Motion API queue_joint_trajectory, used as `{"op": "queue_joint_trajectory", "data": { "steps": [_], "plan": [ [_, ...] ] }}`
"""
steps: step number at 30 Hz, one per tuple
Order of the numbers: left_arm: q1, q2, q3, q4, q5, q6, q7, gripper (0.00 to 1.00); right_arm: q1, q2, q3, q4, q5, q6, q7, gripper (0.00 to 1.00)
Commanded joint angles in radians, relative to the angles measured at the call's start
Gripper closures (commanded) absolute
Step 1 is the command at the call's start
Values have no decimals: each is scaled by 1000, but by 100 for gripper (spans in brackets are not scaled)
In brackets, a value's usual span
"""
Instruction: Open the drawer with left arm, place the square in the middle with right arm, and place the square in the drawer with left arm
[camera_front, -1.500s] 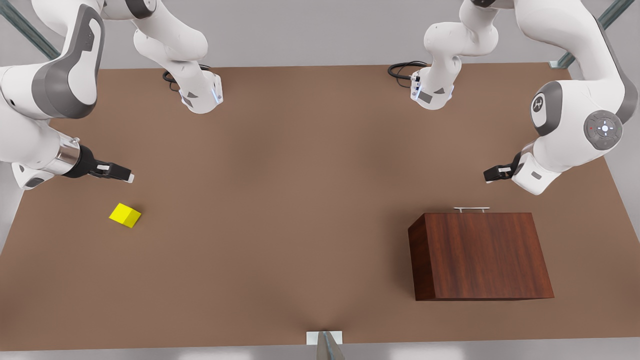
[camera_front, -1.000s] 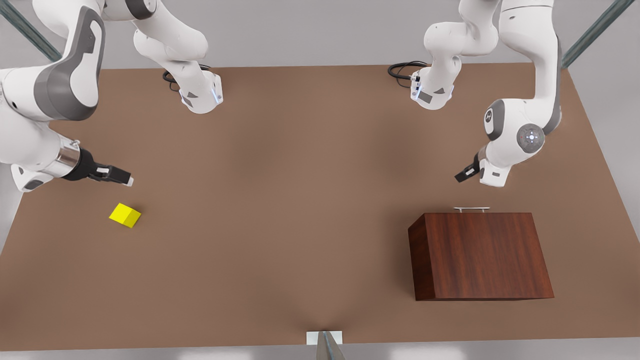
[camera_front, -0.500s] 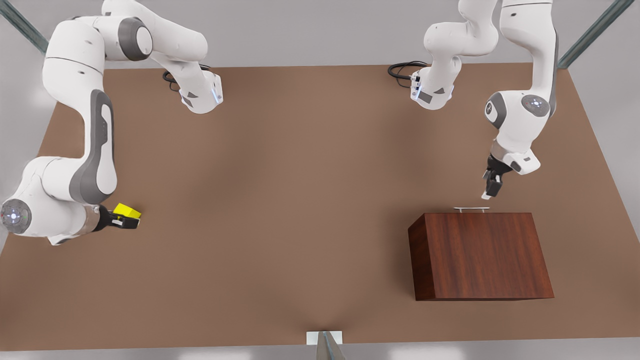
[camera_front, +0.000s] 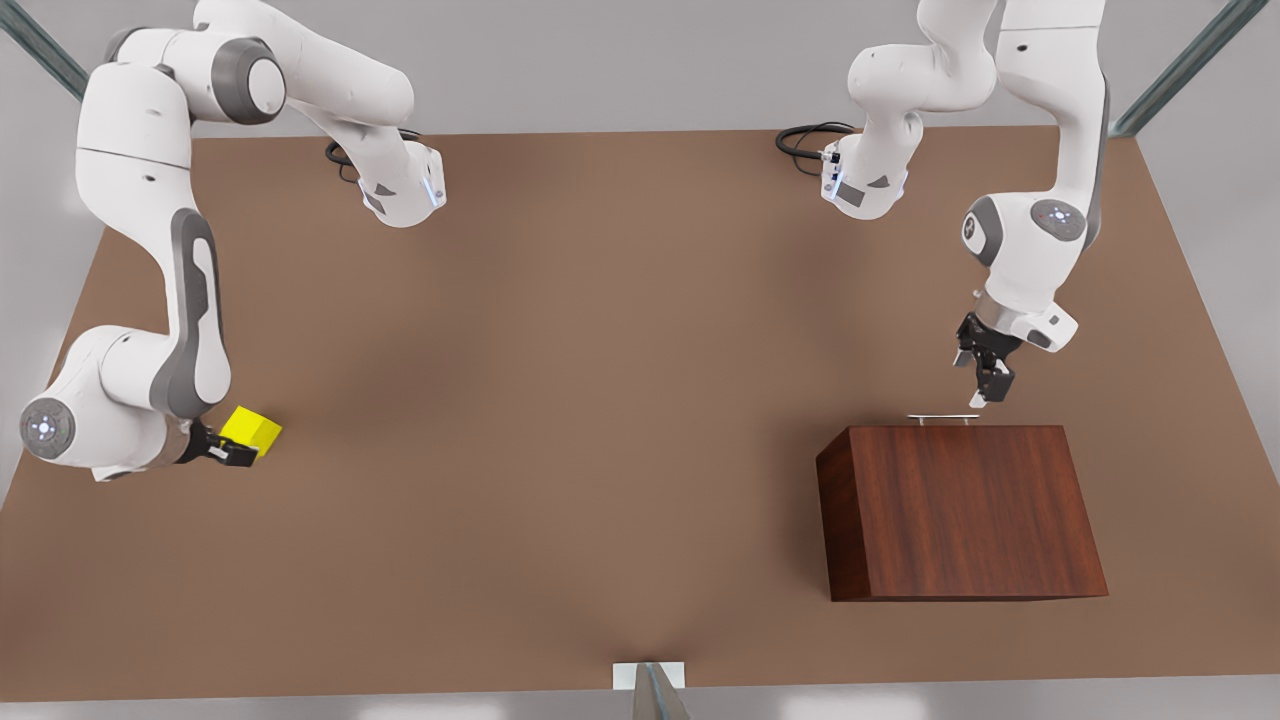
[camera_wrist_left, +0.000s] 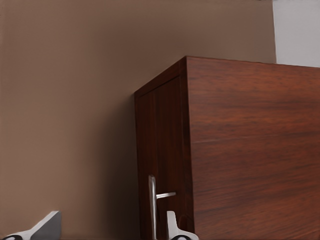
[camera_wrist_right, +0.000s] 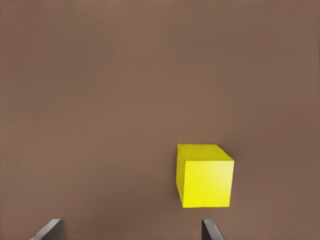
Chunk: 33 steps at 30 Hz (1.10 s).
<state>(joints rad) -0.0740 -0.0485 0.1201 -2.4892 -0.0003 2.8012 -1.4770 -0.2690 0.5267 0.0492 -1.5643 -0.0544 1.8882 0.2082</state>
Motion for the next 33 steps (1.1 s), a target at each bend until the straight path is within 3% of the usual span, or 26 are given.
{"op": "queue_joint_trajectory", "data": {
  "steps": [1, 13, 16, 23, 33],
  "plan": [
    [-1, 7, 0, 1, 2, 20, -236, 0, -3, 2, 0, 3, -4, 48, 180, 0],
    [-9, 64, -4, 1, 43, 75, -235, 0, -76, -13, 15, -128, 18, 89, 122, 0],
    [-10, 73, -5, 3, 43, 84, -235, 0, -88, -45, 15, -209, 18, 175, 94, 0],
    [-10, 98, -5, 3, 43, 110, -235, 0, -137, -44, 14, -250, 143, 199, -12, 0],
    [-10, 101, -7, 3, 45, 109, -236, 0, -136, -30, 3, -266, 8, 250, -76, 0]
  ]
}}
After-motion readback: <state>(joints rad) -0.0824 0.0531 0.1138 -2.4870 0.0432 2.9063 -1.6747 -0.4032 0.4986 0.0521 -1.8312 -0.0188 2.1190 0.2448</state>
